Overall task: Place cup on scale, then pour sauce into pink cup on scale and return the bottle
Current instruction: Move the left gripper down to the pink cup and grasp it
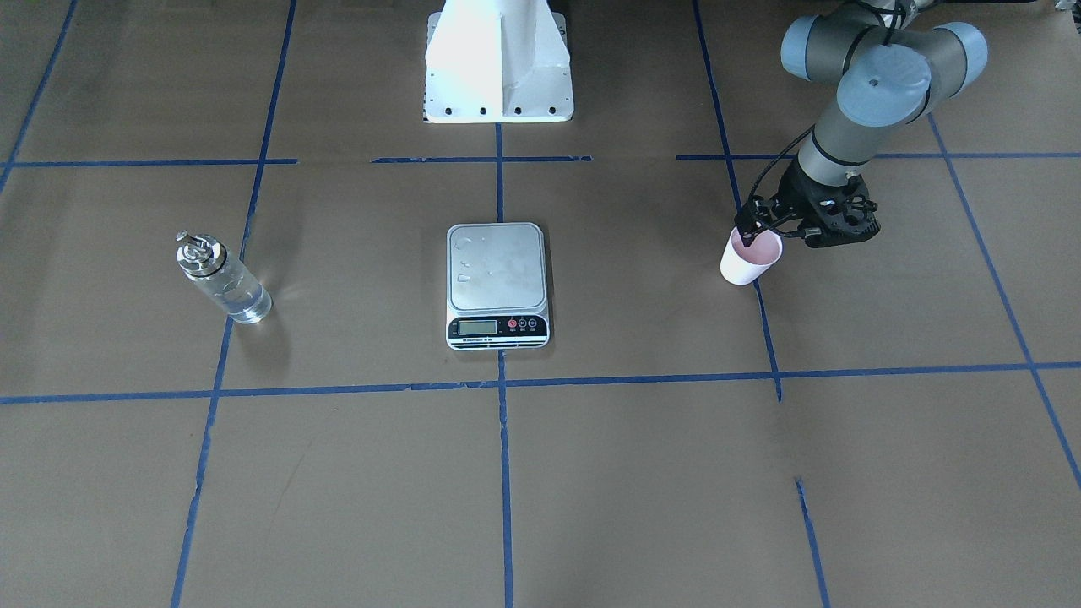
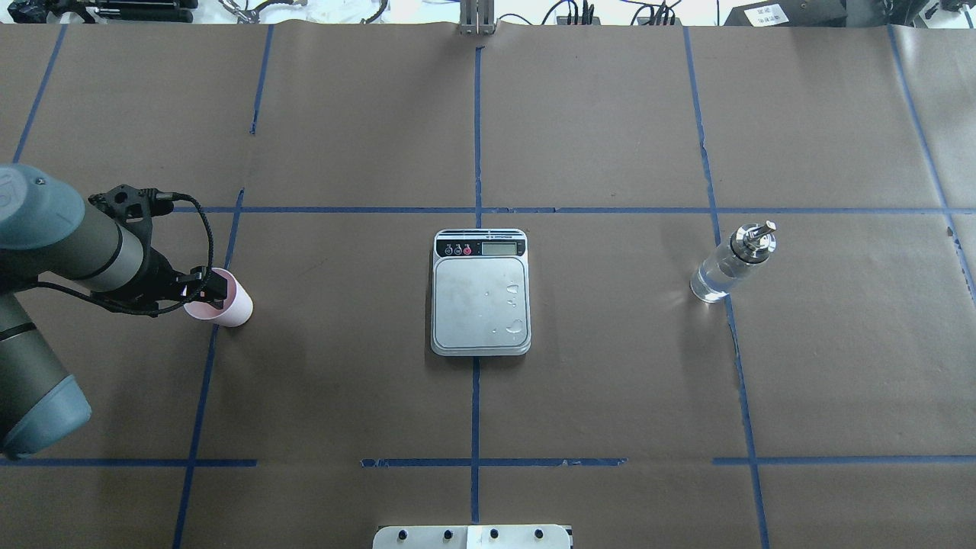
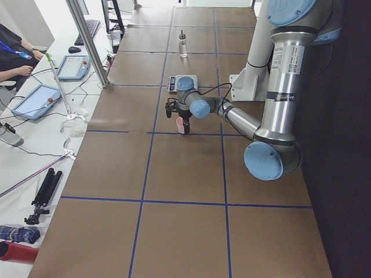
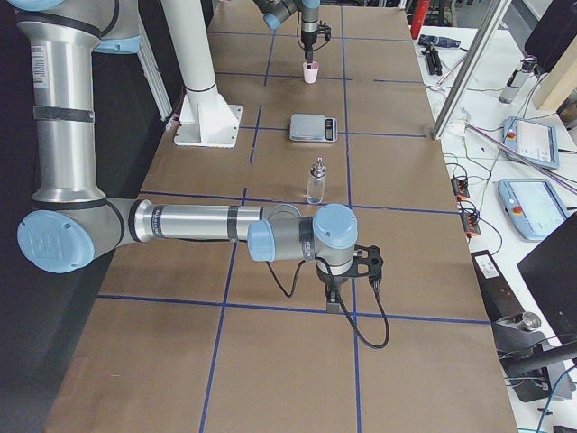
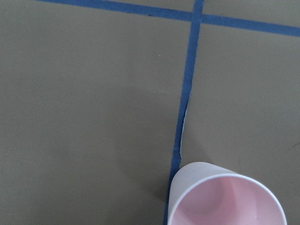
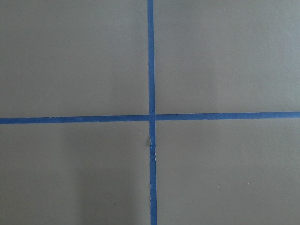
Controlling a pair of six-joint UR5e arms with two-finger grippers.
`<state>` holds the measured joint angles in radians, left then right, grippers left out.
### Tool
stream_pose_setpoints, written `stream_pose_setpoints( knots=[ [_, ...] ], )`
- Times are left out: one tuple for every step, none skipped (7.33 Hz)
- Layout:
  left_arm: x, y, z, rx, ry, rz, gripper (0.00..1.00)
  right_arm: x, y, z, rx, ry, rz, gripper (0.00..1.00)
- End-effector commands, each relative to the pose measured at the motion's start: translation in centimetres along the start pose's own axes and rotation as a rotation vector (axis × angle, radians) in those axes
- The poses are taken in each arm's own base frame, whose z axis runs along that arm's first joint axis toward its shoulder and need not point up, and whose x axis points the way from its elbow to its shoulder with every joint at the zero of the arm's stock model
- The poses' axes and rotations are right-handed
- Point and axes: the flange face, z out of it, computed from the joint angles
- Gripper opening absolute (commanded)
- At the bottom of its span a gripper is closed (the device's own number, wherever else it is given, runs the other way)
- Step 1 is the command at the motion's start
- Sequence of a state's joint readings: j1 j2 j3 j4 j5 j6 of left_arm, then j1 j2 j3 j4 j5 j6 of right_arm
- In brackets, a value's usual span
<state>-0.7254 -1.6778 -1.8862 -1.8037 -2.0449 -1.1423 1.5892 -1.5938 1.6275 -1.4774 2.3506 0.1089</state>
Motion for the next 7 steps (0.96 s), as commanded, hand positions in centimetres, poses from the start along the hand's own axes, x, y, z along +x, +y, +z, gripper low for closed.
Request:
stream_pose_setpoints(
  knots=[
    [0.0, 0.0, 0.3, -0.005, -0.004, 0.001, 0.51, -0.1, 0.0, -0.1, 0.001, 0.0, -0.001, 1.0],
    [0.3, -0.1, 0.2, -0.002, 0.002, 0.004, 0.29, -0.1, 0.0, -0.1, 0.001, 0.0, -0.001, 1.0],
    [0.5, -0.2, 0.1, -0.001, 0.004, 0.005, 0.09, 0.0, 0.0, 0.0, -0.001, 0.002, 0.001, 1.0],
    [0.7, -0.2, 0.0, -0.001, 0.007, 0.007, 0.0, 0.0, 0.0, -0.1, 0.001, 0.001, 0.001, 1.0],
    [1.4, -0.2, -0.4, -0.003, 0.018, 0.01, 0.0, -0.1, 0.0, -0.1, 0.001, 0.0, -0.001, 1.0],
    [2.1, 0.1, -1.9, 0.005, 0.038, 0.017, 0.0, 0.0, 0.0, 0.0, -0.001, 0.001, 0.001, 1.0],
    [2.7, 0.6, -4.0, 0.02, 0.061, 0.026, 0.0, 0.0, 0.0, 0.0, 0.0, 0.002, 0.0, 1.0]
  ],
)
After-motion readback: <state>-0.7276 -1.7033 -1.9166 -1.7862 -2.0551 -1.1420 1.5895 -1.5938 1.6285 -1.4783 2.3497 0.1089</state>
